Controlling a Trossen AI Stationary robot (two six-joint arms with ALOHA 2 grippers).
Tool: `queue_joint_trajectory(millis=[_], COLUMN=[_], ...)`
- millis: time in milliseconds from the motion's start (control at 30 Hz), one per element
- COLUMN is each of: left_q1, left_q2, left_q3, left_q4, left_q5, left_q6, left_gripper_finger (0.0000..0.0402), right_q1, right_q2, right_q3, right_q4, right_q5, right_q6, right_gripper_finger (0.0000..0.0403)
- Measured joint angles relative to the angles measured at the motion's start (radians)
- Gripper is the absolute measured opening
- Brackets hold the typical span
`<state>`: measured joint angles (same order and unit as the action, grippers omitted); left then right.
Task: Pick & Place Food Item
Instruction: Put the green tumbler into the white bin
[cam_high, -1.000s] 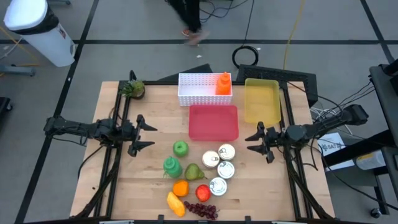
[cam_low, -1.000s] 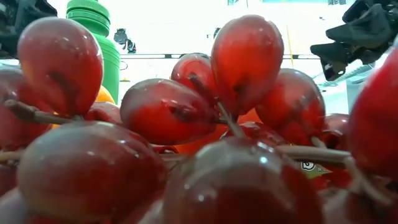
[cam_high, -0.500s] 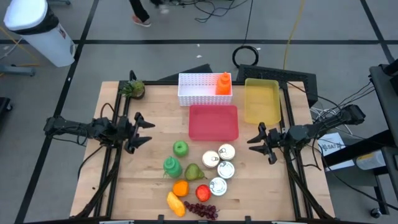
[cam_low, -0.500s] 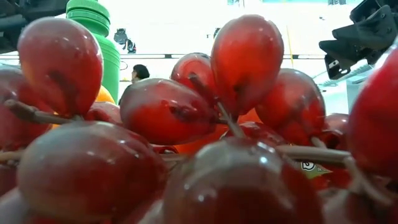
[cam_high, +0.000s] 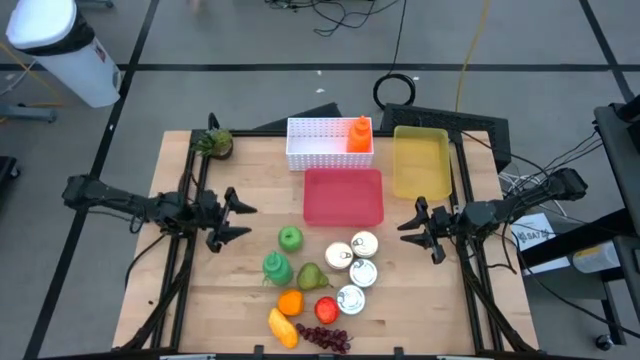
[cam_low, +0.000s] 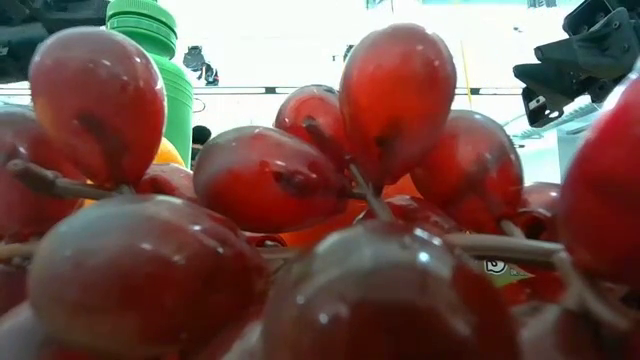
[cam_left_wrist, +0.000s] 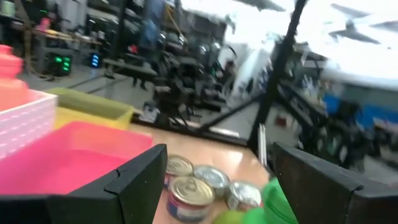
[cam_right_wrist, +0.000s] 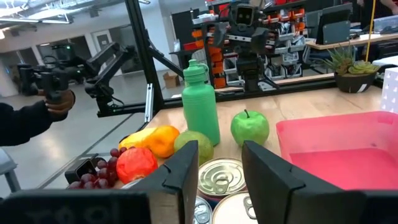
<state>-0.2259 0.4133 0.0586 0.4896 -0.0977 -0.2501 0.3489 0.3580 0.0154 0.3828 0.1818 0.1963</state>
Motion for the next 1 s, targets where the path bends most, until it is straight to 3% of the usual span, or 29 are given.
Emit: queue_joint_trajectory(millis=[267, 600, 1000], left_q1=[-0.129, -0.247, -0.274], left_q2=[0.246, 0.474, 0.614], left_q3=[0.155, 0.427, 0.486], left_q4=[-0.03, -0.414, -0.425], left_q5=[0.0, -0.122, -0.14], left_q6=[0.113, 0.117, 0.058], left_gripper_finger=[0.0301, 0.0301, 0.0301], right_q1=[0.0, 0.0, 0.0], right_q2=[0.0, 0.0, 0.0], right_q3=[0.0, 0.0, -0.001], right_q4=[0.0, 0.0, 0.0], right_q5=[0.0, 0.0, 0.0], right_q6=[0.0, 0.0, 0.0], right_gripper_finger=[0.011, 0.011, 0.011])
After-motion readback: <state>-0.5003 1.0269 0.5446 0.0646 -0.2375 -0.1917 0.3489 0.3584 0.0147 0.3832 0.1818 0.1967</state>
